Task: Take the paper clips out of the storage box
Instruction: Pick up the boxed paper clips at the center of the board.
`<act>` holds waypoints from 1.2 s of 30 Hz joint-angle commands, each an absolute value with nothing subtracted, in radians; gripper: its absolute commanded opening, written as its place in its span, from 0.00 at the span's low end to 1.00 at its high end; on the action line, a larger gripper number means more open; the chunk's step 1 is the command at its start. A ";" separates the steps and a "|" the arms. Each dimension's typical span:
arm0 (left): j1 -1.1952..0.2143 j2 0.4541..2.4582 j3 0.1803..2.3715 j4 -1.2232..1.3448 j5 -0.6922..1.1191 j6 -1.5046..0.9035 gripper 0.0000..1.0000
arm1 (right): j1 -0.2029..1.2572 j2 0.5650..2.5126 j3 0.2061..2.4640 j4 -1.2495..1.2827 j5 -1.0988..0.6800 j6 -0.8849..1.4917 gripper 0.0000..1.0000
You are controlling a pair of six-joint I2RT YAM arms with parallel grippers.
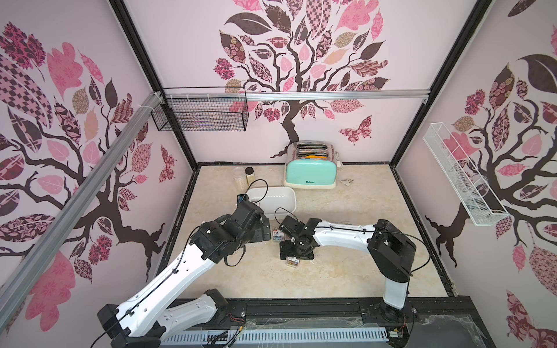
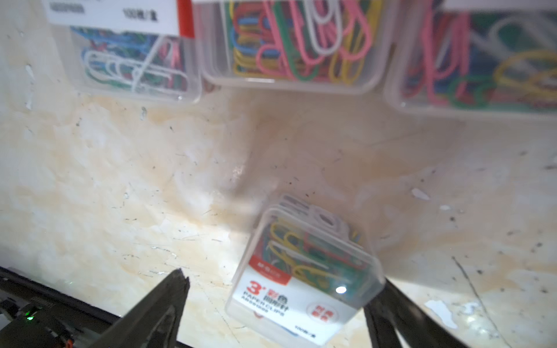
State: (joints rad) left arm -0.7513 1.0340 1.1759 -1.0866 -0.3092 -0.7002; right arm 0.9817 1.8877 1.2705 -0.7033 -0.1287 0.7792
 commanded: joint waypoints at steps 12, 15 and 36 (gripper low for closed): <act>-0.749 1.050 1.165 -1.056 -0.304 -0.696 0.98 | 0.985 1.913 1.282 -0.752 -0.066 0.740 0.65; -0.749 1.051 1.162 -1.054 -0.304 -0.699 0.98 | 0.985 1.915 1.277 -0.748 -0.069 0.732 0.61; -0.749 1.131 1.217 -1.002 -0.288 -0.660 0.98 | 0.794 1.559 1.315 -0.971 0.109 0.383 0.41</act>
State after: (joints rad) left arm -0.7513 1.1156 1.1812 -1.0325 -0.2951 -0.6830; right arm 0.8738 1.6535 1.2842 -0.9092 0.0612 0.4850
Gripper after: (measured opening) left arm 0.980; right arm 0.516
